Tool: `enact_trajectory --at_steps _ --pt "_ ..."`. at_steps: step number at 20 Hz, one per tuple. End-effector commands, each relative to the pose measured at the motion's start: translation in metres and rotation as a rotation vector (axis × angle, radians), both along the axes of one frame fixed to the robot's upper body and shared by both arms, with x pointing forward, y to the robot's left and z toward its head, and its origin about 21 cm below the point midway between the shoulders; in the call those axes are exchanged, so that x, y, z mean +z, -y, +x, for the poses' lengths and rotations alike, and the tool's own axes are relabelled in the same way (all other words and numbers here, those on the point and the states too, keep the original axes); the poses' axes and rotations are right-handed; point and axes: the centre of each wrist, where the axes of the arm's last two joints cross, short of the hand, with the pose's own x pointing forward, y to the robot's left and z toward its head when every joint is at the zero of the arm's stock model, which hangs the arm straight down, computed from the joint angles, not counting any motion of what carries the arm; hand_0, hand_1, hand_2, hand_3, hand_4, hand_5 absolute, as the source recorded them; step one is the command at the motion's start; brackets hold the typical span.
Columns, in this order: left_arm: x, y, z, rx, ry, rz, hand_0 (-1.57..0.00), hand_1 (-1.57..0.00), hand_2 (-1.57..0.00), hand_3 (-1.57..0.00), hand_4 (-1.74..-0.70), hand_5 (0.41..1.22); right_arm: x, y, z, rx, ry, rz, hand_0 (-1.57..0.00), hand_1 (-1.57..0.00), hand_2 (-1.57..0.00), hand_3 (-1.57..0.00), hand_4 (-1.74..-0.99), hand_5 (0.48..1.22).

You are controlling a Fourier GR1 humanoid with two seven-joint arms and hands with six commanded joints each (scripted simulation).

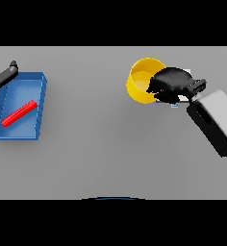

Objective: Pick up the red beaker and tilt it to pour out 1 green nut into yellow bowl. Pick up the yellow bowl and place it on the metallic measuring scale.

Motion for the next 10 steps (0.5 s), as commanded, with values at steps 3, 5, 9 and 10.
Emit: enact_trajectory --at_steps 3,5,9,10 --pt "0.0 -0.003 0.002 0.0 0.0 0.016 0.0 0.0 0.0 0.0 -0.8 0.754 0.002 0.014 0.011 -0.056 0.015 -0.023 -1.56 -1.57 -1.57 -1.34 -1.724 1.221" --pt "0.001 -0.006 -0.001 0.0 0.002 0.013 0.0 0.0 0.0 0.0 -0.8 0.753 0.0 0.021 0.016 -0.067 0.01 -0.026 -1.56 -1.57 -1.57 -1.29 -1.724 1.221" --pt "0.004 -0.002 -0.001 0.014 -0.004 -0.009 0.0 0.0 0.0 0.0 -0.82 0.759 -0.013 0.042 0.028 -0.177 0.011 -0.04 -1.56 -1.5 -1.55 -1.42 -1.727 1.221" --pt "0.004 -0.001 -0.003 0.01 0.003 -0.01 0.0 0.0 0.0 0.0 -0.82 0.762 -0.017 0.05 0.031 -0.206 0.007 -0.042 -1.54 -1.46 -1.53 -1.45 -1.727 1.221"
